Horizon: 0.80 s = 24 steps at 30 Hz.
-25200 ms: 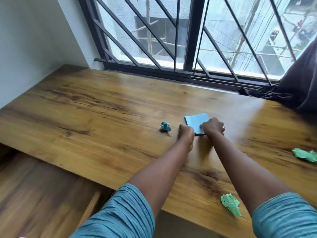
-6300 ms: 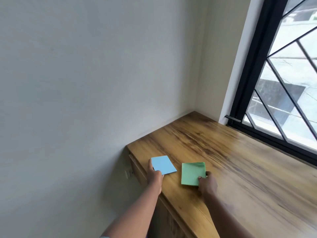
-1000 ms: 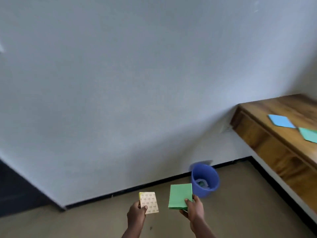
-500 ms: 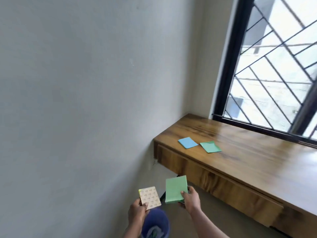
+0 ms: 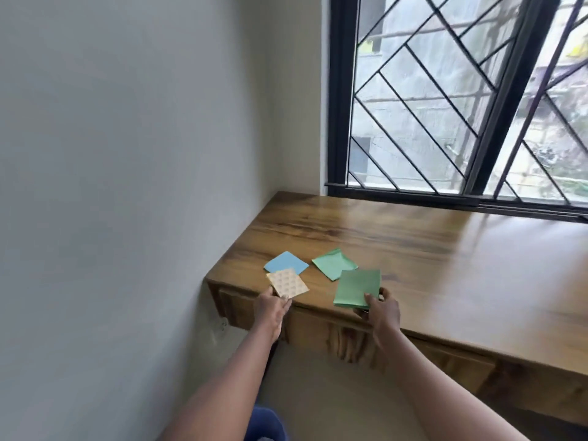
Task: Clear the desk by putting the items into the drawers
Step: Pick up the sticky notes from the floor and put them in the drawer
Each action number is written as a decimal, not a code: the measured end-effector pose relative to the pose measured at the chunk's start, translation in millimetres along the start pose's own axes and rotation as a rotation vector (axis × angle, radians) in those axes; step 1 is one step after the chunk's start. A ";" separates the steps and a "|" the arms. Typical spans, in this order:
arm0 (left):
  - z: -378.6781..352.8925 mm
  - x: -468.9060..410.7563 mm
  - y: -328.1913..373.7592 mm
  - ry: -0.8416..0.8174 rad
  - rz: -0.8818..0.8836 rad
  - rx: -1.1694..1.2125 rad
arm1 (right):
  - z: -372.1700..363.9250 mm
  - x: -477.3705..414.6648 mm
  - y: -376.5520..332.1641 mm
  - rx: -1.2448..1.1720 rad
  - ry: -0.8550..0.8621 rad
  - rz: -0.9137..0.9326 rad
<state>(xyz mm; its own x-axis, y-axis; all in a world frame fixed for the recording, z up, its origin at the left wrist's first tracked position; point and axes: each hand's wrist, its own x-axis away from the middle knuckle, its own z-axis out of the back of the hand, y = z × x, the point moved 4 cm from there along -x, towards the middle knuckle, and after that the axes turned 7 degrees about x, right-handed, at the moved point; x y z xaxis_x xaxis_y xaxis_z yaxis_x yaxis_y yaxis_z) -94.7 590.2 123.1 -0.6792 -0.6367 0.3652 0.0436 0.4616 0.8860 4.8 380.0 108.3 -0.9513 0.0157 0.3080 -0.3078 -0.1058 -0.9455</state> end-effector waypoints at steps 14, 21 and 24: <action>-119.0 -174.8 19.2 0.077 0.072 0.028 | 9.0 -159.5 -59.3 0.327 0.230 0.007; -123.9 -195.7 20.2 0.146 0.006 -0.459 | 16.2 -176.1 -50.3 0.478 0.281 -0.005; -113.8 -180.7 28.9 0.247 -0.078 -0.574 | 15.2 -168.5 -50.0 0.555 0.329 0.003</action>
<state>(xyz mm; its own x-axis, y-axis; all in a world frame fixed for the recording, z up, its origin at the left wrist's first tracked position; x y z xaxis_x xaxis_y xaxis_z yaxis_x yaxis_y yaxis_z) 112.7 648.3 115.2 -0.5102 -0.8103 0.2881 0.4340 0.0467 0.8997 180.7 367.5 105.3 -0.9351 0.3089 0.1737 -0.3339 -0.6039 -0.7237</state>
